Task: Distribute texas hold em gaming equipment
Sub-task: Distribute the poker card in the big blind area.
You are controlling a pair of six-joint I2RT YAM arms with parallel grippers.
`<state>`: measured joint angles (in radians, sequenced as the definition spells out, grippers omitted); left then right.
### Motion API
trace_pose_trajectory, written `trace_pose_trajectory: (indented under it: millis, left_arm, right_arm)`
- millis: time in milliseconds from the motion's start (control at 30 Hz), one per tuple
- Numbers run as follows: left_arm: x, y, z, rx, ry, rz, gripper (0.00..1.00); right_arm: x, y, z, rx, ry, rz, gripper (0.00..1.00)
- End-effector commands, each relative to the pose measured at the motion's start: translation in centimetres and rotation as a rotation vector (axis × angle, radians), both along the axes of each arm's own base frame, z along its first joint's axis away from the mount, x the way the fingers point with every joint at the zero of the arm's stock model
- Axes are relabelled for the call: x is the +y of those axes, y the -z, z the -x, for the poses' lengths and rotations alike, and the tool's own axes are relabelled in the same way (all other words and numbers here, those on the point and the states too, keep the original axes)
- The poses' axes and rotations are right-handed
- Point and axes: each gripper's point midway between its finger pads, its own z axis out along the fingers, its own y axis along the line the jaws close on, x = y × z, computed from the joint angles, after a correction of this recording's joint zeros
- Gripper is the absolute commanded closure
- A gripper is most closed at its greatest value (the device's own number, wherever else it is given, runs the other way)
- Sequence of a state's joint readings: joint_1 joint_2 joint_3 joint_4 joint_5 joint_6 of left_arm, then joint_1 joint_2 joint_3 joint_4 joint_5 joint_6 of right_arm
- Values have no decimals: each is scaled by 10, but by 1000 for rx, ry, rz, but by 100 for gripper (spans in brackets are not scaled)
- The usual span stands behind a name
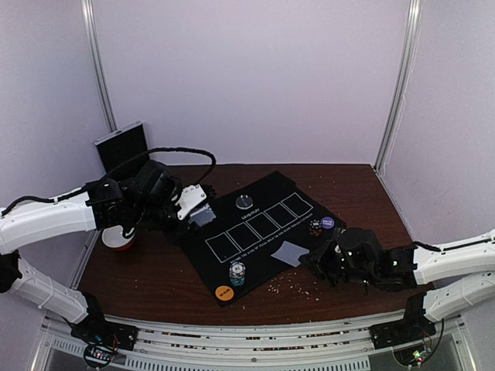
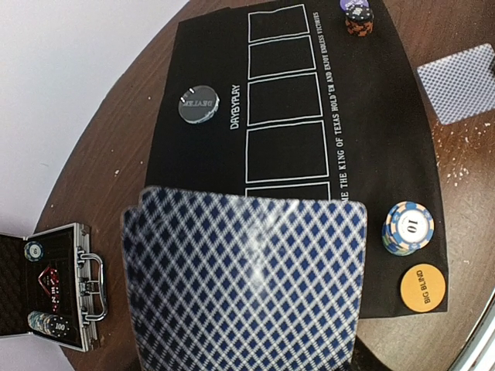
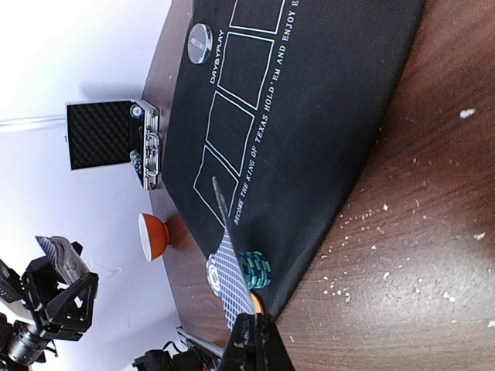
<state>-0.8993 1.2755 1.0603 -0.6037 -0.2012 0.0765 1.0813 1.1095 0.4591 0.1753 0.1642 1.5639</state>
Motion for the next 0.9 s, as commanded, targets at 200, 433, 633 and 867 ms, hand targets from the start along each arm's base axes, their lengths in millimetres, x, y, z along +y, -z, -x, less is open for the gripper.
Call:
trace_pose_trajectory:
  millis: [200,433,633,867]
  left_arm:
    - [-13,-29,-11,-68,-5,112,45]
    - [-11,-28,-10,-66,-11,112,45]
    - [-11,-26,-10,-66,-13,106,45]
    - [-12,-26,-10,-64,-8,107,45]
  right_arm:
    - [29,17,3,42,242,-123,100]
    - [51,35,-4,49,245,-69,100]
    - [77,50,-3,110,223,-88,100]
    - [84,61,-7,126,253,-79,100]
